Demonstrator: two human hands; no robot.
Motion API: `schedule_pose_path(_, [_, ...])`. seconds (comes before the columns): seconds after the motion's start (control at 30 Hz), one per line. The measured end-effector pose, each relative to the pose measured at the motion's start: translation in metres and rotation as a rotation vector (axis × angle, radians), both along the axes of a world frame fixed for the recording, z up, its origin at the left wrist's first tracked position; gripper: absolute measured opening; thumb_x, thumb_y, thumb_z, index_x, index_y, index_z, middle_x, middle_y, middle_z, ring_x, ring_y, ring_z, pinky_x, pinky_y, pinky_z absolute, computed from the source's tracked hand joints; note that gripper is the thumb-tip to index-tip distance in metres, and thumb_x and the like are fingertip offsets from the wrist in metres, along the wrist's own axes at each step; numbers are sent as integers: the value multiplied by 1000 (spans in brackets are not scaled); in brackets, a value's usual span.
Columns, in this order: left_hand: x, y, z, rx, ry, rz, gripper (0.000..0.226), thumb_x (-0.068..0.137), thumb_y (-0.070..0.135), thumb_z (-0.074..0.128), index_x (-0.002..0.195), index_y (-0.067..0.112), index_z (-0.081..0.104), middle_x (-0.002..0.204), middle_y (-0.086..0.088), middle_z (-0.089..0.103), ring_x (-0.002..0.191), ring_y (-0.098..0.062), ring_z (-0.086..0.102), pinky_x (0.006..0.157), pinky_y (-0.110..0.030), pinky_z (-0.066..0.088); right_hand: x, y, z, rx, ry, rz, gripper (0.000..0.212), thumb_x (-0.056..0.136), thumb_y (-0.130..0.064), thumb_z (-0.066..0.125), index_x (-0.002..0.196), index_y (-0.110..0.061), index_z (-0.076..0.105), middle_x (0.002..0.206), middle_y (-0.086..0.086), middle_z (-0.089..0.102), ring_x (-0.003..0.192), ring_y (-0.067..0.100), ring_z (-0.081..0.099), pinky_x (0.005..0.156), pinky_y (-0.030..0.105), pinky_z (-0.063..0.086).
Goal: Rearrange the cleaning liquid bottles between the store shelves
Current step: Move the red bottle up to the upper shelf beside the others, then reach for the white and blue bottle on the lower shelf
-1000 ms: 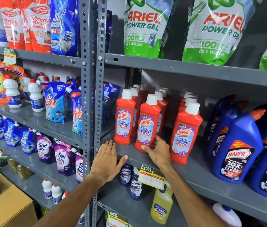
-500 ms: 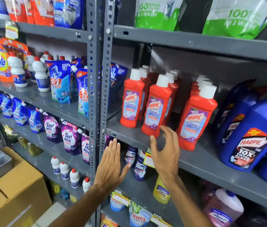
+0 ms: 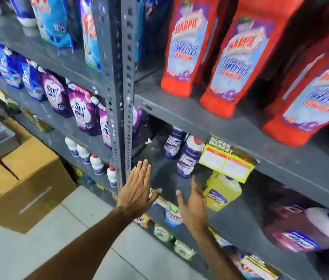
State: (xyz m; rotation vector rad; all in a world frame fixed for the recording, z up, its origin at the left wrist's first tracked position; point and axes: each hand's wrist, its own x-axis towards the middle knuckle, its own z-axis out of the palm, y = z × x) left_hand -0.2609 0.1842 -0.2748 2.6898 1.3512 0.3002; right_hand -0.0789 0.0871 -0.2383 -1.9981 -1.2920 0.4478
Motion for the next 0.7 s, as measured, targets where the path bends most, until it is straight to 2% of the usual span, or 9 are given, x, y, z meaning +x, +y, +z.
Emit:
schedule_pose_path(0.07, [6,10,-21,-54,3,6,91,103,63,29,159,-8,24,169,-28,20,159,-42,18,127,-58,27,10,19,-20,-38,81,-101,74,100,-11,68,161,4,30,167,24,37,153,39,42,121,35,29])
schedule_pose_path(0.13, [11,19,-39,-91,3,15,94,101,64,25,160,-8,19,171,-28,15,160,-42,13,129,-57,22,21,41,-37,-48,149,-193,73,98,-5,68,159,8,30,166,28,35,155,40,37,125,35,24])
schedule_pose_path(0.2, [15,29,-55,-102,21,30,96,100,66,19,161,-8,15,171,-29,11,161,-42,9,132,-54,12,32,59,-50,-23,195,-238,75,95,-6,73,158,7,35,161,28,44,151,40,45,123,37,30])
schedule_pose_path(0.3, [18,41,-69,-96,67,66,98,100,69,12,161,-9,10,172,-30,9,161,-41,9,132,-48,3,45,77,-68,52,300,-192,77,88,-3,80,154,1,41,149,23,61,138,36,60,118,50,43])
schedule_pose_path(0.37, [18,47,-77,-122,118,99,101,100,72,11,162,-6,3,173,-27,3,162,-38,4,133,-48,3,50,85,-77,100,363,-165,72,86,0,81,148,-1,44,142,18,65,129,33,65,112,54,49])
schedule_pose_path(0.47, [17,49,-87,-97,152,112,100,101,75,8,163,-4,1,174,-25,2,163,-36,1,132,-49,6,58,95,-87,126,339,-153,61,87,-9,83,139,-7,52,136,12,69,122,29,68,107,56,53])
schedule_pose_path(0.57, [17,48,-91,-69,137,114,100,101,76,5,162,-3,1,174,-24,5,163,-36,4,132,-50,9,60,97,-96,183,352,-152,52,88,-9,83,133,-7,57,131,12,71,119,30,70,105,59,54])
schedule_pose_path(0.7, [16,47,-92,-55,158,110,95,101,76,2,156,0,-12,174,-24,2,163,-35,1,133,-50,7,38,96,-98,200,339,-107,48,86,-10,84,128,-13,62,125,8,75,116,30,72,101,58,57])
